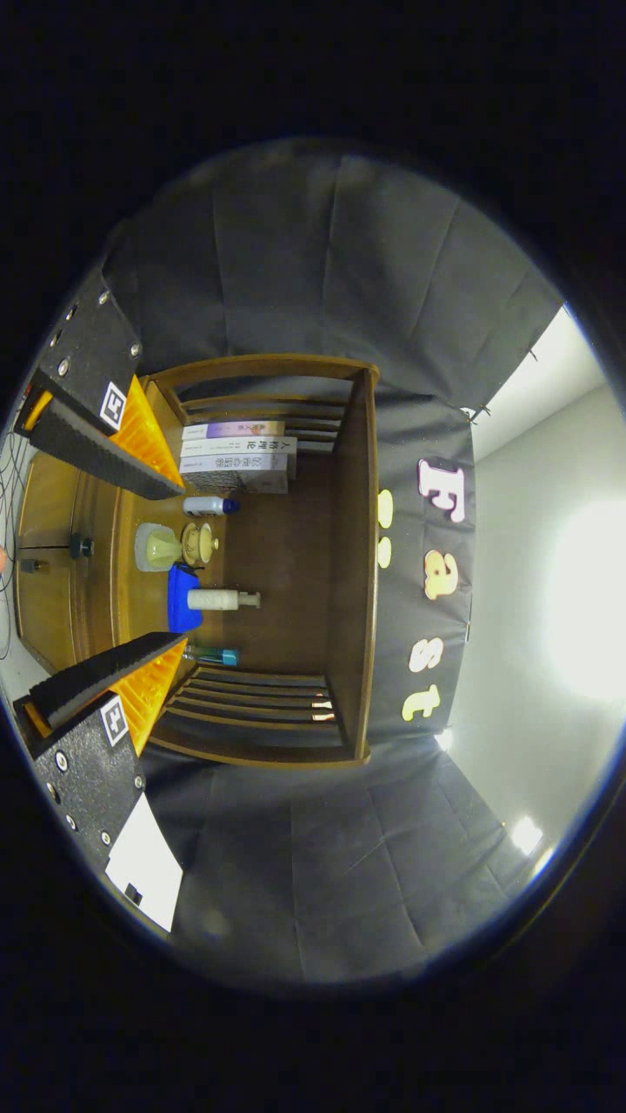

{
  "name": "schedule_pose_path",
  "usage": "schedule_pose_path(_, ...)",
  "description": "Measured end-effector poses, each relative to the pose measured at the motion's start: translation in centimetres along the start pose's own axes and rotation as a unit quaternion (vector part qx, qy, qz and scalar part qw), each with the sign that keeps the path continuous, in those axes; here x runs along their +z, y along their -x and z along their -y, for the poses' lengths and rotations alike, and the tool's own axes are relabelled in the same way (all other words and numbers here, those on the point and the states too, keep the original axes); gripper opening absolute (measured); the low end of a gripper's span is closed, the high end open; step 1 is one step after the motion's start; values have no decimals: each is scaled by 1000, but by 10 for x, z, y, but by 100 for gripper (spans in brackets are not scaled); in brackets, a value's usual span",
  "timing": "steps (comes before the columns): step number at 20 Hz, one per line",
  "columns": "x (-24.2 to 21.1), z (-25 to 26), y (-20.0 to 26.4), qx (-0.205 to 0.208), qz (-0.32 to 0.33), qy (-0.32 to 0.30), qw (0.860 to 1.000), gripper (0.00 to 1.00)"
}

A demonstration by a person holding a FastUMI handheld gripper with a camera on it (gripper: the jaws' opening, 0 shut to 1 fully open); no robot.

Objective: Pull open the drawer, take out the items inside it, and place them on the countertop above the cabinet.

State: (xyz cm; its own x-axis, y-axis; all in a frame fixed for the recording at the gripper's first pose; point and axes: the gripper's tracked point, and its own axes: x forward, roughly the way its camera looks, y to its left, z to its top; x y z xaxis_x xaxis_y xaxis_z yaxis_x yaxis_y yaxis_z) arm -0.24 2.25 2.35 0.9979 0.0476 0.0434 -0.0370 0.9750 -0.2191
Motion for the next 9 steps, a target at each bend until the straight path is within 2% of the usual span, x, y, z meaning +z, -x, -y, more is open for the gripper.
schedule_pose_path(6,29,-6,16,14,29,18,999,95)
schedule_pose_path(9,36,0,23,2,33,39,999,95)
